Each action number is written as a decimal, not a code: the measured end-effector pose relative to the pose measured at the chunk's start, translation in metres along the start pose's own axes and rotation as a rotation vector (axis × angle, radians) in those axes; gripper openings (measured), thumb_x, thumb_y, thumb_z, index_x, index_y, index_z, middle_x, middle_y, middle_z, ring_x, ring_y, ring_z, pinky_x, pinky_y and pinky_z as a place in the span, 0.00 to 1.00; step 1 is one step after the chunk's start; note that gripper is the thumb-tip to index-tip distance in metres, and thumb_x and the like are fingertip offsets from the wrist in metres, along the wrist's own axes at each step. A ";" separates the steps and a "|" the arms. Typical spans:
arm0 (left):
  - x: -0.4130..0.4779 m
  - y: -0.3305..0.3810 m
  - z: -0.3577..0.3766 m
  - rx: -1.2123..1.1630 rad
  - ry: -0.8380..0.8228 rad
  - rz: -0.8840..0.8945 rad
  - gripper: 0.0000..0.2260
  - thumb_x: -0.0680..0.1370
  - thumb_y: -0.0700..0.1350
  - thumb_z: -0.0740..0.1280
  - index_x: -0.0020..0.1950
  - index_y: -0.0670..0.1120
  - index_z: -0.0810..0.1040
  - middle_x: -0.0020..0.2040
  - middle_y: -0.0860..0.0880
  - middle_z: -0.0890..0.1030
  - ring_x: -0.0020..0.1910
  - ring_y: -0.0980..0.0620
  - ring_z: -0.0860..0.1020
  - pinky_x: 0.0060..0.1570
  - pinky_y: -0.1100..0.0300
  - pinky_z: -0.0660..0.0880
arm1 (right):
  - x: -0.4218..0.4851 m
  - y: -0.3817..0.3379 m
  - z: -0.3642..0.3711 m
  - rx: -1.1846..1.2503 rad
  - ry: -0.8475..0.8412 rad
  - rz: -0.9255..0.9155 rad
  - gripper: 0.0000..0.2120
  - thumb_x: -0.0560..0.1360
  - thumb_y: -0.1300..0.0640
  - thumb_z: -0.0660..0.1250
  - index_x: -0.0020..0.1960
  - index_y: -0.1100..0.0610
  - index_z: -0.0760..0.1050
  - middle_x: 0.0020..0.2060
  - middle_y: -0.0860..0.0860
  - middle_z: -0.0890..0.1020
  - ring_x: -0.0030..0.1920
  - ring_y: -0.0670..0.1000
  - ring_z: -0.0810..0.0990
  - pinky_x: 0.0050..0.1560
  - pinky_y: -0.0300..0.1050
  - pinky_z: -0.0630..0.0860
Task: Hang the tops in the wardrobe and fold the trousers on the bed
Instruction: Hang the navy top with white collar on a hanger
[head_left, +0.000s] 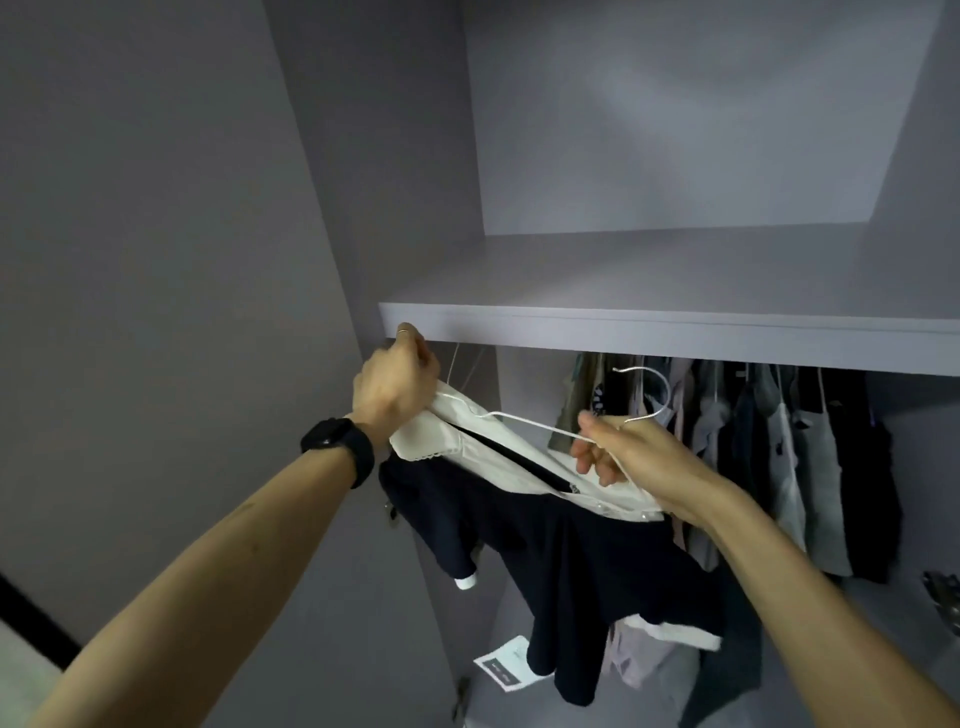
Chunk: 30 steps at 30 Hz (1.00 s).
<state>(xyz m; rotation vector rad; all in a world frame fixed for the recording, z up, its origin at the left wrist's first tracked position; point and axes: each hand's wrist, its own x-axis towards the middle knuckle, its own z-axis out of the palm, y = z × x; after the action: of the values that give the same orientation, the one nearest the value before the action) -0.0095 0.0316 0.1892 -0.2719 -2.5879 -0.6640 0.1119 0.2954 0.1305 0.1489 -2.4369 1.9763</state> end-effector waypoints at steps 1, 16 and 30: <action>-0.002 -0.003 0.002 -0.011 -0.016 -0.004 0.03 0.81 0.48 0.58 0.51 0.50 0.69 0.39 0.50 0.78 0.39 0.46 0.76 0.41 0.51 0.72 | -0.002 -0.004 0.003 0.071 -0.071 0.069 0.22 0.81 0.40 0.62 0.47 0.57 0.84 0.32 0.49 0.80 0.28 0.45 0.69 0.32 0.39 0.70; -0.012 0.000 -0.004 0.098 -0.114 0.276 0.06 0.77 0.44 0.58 0.49 0.53 0.61 0.32 0.50 0.75 0.30 0.43 0.74 0.32 0.53 0.68 | -0.003 0.014 0.031 -0.841 0.094 0.043 0.18 0.79 0.38 0.62 0.41 0.48 0.81 0.35 0.47 0.79 0.36 0.47 0.77 0.37 0.40 0.71; -0.019 0.052 0.005 -0.410 -0.464 -0.034 0.19 0.77 0.62 0.70 0.55 0.47 0.77 0.51 0.53 0.79 0.51 0.57 0.77 0.48 0.62 0.73 | 0.031 -0.049 0.015 -0.907 -0.162 0.017 0.15 0.74 0.41 0.71 0.32 0.47 0.84 0.30 0.41 0.80 0.38 0.43 0.78 0.42 0.38 0.74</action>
<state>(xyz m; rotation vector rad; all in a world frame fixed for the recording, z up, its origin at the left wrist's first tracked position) 0.0204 0.0781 0.1973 -0.5703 -2.8655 -1.2754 0.0860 0.2687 0.1774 0.2755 -3.1401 0.7135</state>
